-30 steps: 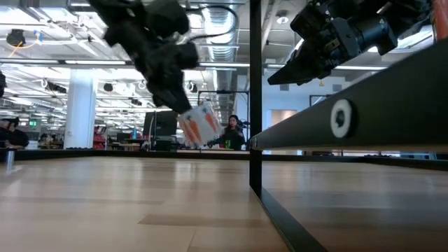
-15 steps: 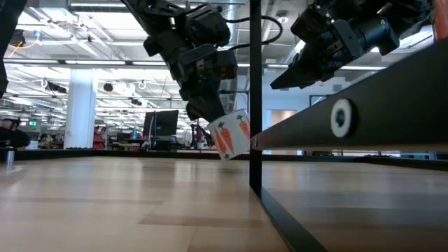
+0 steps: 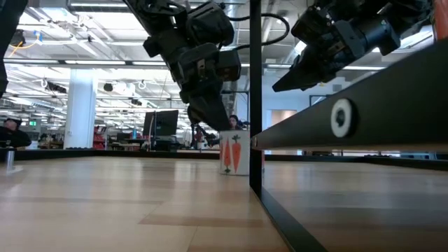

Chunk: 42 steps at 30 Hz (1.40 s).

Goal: Pick and place cans onto a shelf
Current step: Put the canned carrots on the shelf

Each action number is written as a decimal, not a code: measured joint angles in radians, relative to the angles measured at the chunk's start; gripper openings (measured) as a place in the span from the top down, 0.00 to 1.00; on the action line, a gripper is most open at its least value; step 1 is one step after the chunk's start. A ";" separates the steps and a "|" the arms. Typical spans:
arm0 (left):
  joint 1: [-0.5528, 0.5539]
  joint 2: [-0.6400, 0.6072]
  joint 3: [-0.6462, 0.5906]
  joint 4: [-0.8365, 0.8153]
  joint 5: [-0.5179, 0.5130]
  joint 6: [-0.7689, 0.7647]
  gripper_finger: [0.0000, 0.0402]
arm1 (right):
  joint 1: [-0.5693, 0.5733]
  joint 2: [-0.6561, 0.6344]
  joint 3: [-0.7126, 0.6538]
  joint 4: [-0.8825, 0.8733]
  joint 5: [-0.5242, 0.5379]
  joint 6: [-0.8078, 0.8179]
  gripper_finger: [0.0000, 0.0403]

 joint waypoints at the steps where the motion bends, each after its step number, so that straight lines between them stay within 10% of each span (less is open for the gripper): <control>1: 0.000 0.001 -0.002 -0.006 0.000 0.000 0.86 | 0.000 0.000 0.000 -0.003 0.000 0.003 0.97; 11: -0.001 -0.118 -0.046 0.083 -0.053 0.091 0.86 | 0.027 0.000 0.004 -0.012 0.009 0.038 0.97; 21: -0.053 -0.378 -0.454 0.648 -0.061 0.015 0.98 | 0.111 0.000 0.095 -0.117 0.076 0.112 0.96; 42: -0.093 -0.625 -0.877 1.095 -0.299 -0.051 0.97 | 0.224 0.440 0.585 -0.646 0.137 0.040 0.51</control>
